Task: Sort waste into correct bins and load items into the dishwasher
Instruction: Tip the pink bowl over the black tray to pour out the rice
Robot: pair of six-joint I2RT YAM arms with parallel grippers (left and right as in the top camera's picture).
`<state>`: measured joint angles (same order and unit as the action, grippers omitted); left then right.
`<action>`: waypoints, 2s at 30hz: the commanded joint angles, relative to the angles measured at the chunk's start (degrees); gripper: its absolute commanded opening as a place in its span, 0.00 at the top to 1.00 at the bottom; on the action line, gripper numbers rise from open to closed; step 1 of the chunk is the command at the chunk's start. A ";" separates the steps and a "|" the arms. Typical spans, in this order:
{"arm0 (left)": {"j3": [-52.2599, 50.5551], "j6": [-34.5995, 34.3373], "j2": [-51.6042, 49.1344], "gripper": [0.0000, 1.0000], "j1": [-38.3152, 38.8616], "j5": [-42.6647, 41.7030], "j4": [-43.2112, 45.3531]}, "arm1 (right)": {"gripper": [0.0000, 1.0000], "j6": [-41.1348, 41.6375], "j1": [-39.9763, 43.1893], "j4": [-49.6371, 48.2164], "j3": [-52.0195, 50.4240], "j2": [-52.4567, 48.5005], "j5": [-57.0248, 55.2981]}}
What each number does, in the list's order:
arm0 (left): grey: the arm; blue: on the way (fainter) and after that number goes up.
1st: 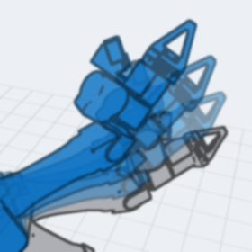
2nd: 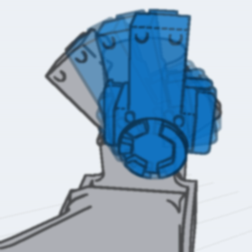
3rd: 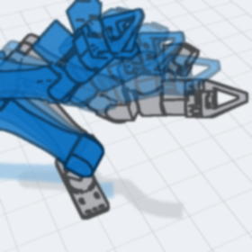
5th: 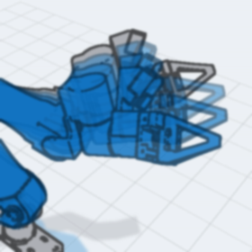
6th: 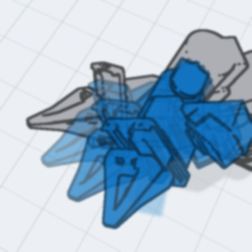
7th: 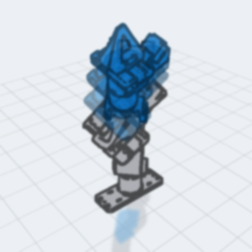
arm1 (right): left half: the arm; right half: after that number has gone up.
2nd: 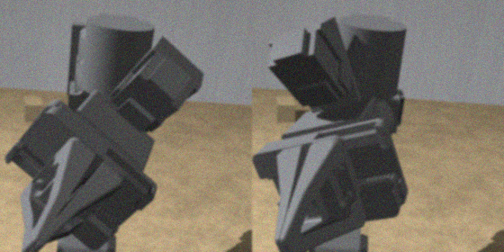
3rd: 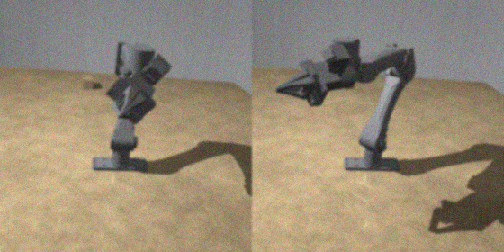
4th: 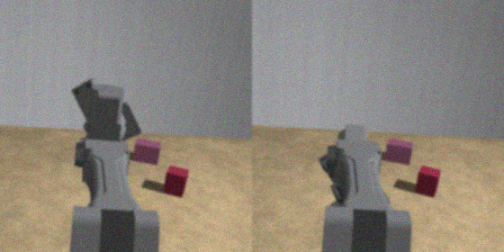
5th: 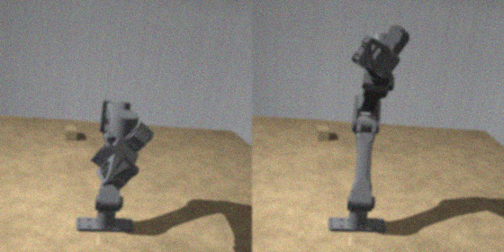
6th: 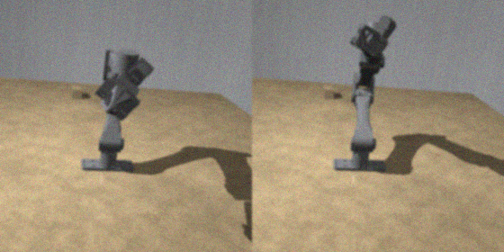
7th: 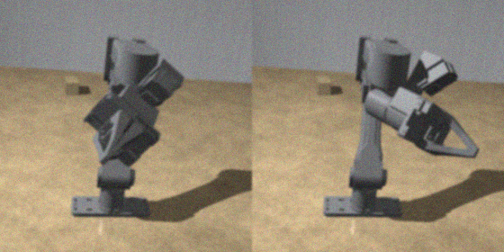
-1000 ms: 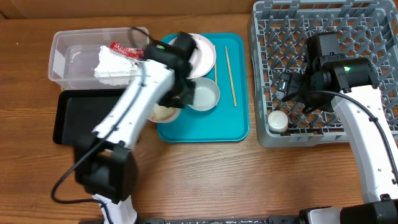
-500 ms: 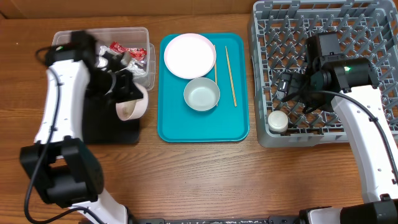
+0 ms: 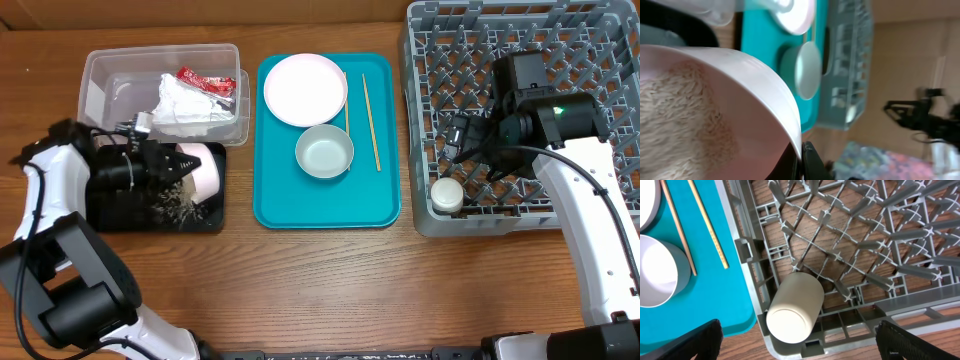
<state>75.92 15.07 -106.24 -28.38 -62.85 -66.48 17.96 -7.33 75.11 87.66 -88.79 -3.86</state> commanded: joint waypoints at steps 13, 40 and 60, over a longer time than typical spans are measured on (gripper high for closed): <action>-0.35 -3.43 0.98 0.96 -3.96 -27.78 0.04 | 0.00 -1.51 -0.04 0.42 1.14 0.04 -0.59; -0.35 -6.97 0.98 0.96 -3.98 -25.09 -0.48 | 0.00 -1.51 -0.04 1.44 1.14 0.04 -0.59; -0.33 -14.01 1.03 0.96 -6.95 -10.05 6.27 | 0.00 -1.49 -0.07 1.73 1.14 0.04 -0.57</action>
<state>75.64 1.32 -106.24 -36.21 -72.14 -60.07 16.64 -7.31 77.12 87.66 -88.79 -3.88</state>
